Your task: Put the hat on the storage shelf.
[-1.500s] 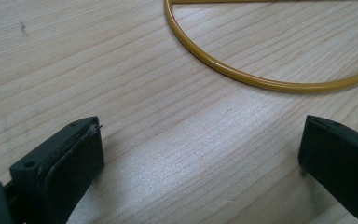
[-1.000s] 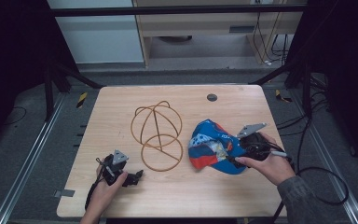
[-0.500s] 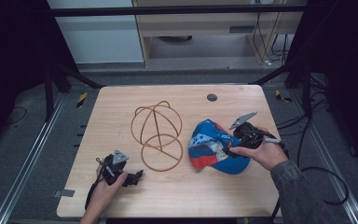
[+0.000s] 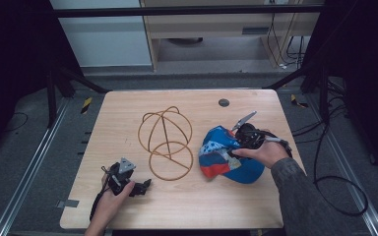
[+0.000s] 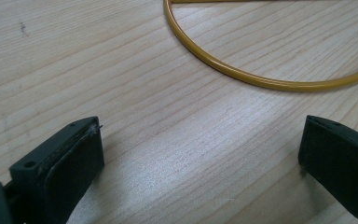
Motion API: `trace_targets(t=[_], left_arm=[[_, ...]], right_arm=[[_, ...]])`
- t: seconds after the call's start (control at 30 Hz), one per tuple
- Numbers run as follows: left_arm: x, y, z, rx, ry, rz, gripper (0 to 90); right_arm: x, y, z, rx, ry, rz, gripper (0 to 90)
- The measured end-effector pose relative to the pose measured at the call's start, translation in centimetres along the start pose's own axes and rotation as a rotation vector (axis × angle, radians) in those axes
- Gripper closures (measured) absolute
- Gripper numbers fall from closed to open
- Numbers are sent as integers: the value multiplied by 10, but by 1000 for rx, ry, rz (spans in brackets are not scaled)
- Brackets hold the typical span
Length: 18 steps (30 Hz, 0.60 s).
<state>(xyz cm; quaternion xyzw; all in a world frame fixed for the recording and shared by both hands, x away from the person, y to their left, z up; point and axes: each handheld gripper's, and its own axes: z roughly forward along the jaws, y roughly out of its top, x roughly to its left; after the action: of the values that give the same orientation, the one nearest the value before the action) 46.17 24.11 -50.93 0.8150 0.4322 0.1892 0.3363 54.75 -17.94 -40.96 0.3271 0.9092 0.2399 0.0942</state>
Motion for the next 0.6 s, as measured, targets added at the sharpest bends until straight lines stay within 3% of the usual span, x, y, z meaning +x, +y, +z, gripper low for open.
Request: trace_targets(t=[0.13,0.33,0.4,0.6], left_arm=[[0,0,0,0,0,0,0],[0,0,0,0,-1,-1,0],[0,0,0,0,-1,0,0],[0,0,0,0,0,0,0]], right_arm=[[-1,2,7,15,5,-4,460],[-2,3,12,23,30,-17,793],[-2,4,13,25,46,-18,861],[-5,2,7,21,67,2,899]])
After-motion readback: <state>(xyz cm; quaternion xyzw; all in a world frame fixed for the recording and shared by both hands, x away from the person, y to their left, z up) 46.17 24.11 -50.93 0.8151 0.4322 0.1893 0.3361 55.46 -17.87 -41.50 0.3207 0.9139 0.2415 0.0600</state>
